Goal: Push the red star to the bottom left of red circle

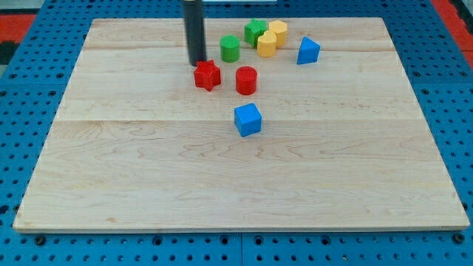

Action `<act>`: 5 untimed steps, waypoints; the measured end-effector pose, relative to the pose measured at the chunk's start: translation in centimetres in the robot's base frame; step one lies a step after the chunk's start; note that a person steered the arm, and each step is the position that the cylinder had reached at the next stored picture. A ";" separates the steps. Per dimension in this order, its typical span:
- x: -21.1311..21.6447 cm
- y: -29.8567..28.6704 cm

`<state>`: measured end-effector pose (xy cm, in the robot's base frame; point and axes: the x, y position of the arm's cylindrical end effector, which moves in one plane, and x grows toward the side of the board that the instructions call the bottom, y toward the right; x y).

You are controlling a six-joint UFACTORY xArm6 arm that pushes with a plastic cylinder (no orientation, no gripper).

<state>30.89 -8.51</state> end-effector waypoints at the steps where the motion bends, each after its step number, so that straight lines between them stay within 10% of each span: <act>1: 0.0 -2.3; 5: 1.6 8.5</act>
<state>32.44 -0.05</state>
